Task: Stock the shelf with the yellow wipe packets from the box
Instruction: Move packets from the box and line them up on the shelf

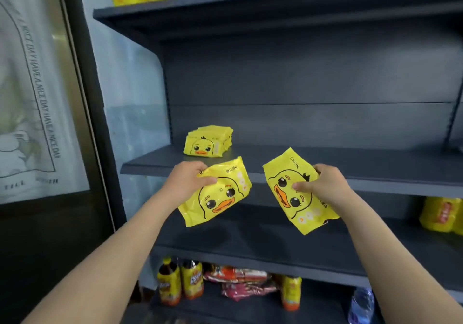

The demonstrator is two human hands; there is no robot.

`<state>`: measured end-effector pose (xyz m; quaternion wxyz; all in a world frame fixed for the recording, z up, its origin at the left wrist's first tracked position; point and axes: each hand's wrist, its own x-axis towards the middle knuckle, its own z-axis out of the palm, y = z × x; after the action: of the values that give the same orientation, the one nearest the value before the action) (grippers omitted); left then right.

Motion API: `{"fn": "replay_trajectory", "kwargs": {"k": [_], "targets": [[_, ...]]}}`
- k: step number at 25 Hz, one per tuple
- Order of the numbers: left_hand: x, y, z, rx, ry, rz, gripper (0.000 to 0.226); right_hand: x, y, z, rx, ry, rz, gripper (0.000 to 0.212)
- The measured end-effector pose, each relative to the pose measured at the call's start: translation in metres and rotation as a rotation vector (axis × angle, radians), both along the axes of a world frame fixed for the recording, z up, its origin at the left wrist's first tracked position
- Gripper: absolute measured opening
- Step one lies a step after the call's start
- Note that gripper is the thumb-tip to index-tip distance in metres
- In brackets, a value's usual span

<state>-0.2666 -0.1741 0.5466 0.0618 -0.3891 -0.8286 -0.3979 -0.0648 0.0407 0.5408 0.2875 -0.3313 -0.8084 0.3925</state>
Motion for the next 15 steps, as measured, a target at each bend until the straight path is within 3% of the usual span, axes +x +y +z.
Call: {"fn": "replay_trajectory", "kwargs": {"k": [3,10,15], "targets": [[-0.032,0.025,0.017,-0.026,-0.006,-0.053,0.04,-0.032,0.026,0.022,0.014,0.015,0.034,0.036],[-0.122,0.067,0.047,-0.067,0.045,-0.107,0.029,-0.112,0.059,0.057,0.122,0.044,0.04,0.037],[-0.201,0.093,0.051,-0.109,0.11,-0.156,0.04,-0.18,0.064,0.065,0.161,0.049,0.018,0.035]]}}
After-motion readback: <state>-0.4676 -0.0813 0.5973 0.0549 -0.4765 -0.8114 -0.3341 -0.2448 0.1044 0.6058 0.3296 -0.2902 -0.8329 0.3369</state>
